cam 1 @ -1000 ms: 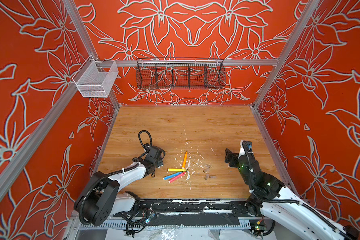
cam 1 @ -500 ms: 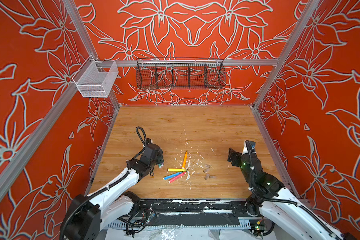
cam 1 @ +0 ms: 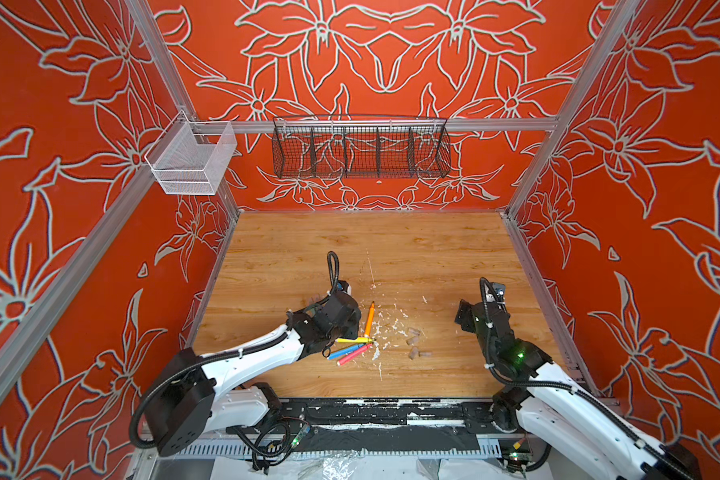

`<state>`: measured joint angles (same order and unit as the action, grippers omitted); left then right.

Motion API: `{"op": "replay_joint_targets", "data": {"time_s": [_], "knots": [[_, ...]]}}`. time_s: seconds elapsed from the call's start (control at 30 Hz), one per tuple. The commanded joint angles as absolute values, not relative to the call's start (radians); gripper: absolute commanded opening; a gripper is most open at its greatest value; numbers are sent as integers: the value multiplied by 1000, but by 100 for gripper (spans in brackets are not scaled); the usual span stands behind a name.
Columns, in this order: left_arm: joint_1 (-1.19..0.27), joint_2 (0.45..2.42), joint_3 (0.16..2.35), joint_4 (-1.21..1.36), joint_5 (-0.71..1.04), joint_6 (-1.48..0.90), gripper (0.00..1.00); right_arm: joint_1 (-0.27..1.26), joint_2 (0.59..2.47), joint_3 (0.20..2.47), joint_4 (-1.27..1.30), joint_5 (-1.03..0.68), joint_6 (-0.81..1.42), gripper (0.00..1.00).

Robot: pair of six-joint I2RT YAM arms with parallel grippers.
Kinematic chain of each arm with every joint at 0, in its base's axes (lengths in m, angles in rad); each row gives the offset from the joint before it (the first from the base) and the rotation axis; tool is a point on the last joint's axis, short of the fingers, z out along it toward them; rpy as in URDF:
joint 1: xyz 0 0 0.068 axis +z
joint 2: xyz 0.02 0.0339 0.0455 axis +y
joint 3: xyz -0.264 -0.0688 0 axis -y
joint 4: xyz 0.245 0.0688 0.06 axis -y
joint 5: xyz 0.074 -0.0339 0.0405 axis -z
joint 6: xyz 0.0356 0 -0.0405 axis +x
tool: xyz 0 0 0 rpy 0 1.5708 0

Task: Insert the pens into the pen caps
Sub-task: 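Lay the capped green marker beside the purple one and open the left gripper, then lower the open left gripper over the orange marker and close on it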

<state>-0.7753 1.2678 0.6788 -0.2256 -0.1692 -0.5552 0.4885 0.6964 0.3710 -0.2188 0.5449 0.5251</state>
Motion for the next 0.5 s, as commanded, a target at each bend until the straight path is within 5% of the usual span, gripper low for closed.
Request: {"op": "replay_joint_targets", "data": {"time_s": [0.0, 0.47], "knots": [[-808, 1349, 730, -214, -158, -521, 34, 483, 684, 364, -193, 580, 541, 86], [-848, 1672, 928, -320, -194, -517, 29, 478, 693, 366, -189, 563, 537, 87]]}}
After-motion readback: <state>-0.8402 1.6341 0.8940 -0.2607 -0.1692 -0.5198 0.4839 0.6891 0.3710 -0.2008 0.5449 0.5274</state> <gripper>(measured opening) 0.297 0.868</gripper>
